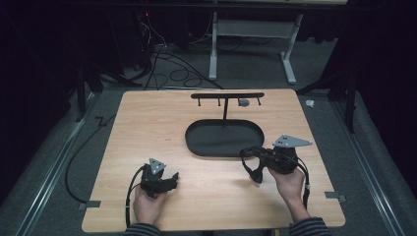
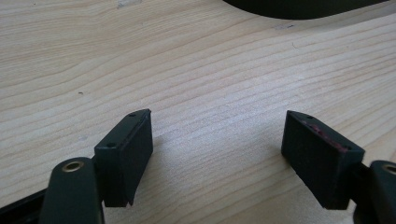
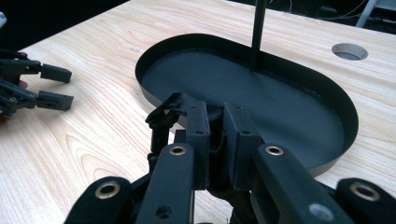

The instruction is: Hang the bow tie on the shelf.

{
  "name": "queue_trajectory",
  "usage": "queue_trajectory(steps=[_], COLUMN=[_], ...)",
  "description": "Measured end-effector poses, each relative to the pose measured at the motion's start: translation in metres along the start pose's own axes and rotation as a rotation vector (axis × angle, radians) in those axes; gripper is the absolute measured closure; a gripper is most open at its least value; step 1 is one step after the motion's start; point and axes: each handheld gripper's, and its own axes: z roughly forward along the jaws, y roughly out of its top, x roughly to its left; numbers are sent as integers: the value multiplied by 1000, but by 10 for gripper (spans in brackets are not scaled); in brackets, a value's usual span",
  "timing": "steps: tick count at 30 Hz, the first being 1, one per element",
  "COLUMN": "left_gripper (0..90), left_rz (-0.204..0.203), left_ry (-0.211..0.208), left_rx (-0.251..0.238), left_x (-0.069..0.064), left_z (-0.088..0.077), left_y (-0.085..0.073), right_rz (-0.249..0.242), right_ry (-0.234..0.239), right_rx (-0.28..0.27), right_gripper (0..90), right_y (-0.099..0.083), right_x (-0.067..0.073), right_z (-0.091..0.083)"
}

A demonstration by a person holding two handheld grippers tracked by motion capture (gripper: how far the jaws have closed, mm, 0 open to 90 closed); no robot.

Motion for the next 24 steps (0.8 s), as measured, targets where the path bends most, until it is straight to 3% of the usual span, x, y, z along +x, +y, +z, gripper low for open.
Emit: queue_trajectory(steps=[9,13,24], left_gripper=[255,256,255], left_rz=[-1,-1,-2], left_ry=[-4,-3,-4], left_rx=[0,0,0], left_x=[0,0,0], left_z=[0,0,0], left_y=[0,0,0], right_rz=[5,33,40], right_ry=[2,-15,-59], right_rx=[-22,-40,-69], right_gripper=[830,830,828], right_y=[9,16,37], right_x=[-8,-18,-29], right_z=[-6,-8,-8])
